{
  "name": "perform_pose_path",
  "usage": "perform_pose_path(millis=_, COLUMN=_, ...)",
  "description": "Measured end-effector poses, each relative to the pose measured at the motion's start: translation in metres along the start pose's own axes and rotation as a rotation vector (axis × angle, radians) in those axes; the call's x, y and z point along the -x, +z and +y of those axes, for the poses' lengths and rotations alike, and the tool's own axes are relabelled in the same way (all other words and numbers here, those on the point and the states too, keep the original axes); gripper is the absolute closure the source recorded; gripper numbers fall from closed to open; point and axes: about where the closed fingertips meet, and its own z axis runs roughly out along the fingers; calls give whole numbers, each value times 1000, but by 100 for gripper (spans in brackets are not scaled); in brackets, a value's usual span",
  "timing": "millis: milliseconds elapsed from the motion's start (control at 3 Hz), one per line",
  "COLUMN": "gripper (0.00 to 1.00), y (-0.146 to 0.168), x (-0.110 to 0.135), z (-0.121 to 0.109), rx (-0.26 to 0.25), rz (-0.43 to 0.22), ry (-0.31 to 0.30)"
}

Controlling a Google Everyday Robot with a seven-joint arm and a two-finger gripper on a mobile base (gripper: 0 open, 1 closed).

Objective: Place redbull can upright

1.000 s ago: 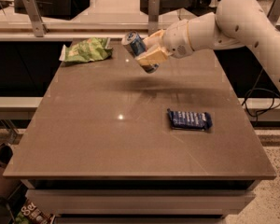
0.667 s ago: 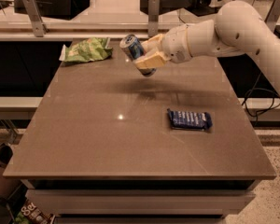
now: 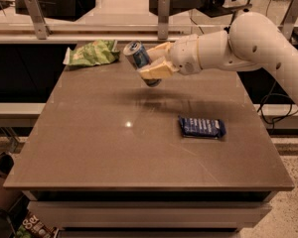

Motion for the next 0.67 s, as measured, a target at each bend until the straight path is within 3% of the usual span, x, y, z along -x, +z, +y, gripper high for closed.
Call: perform_pose_path(millis=667, gripper=100, y=4, x=-2, z=-4, rx=0, rz=-111, ry=16)
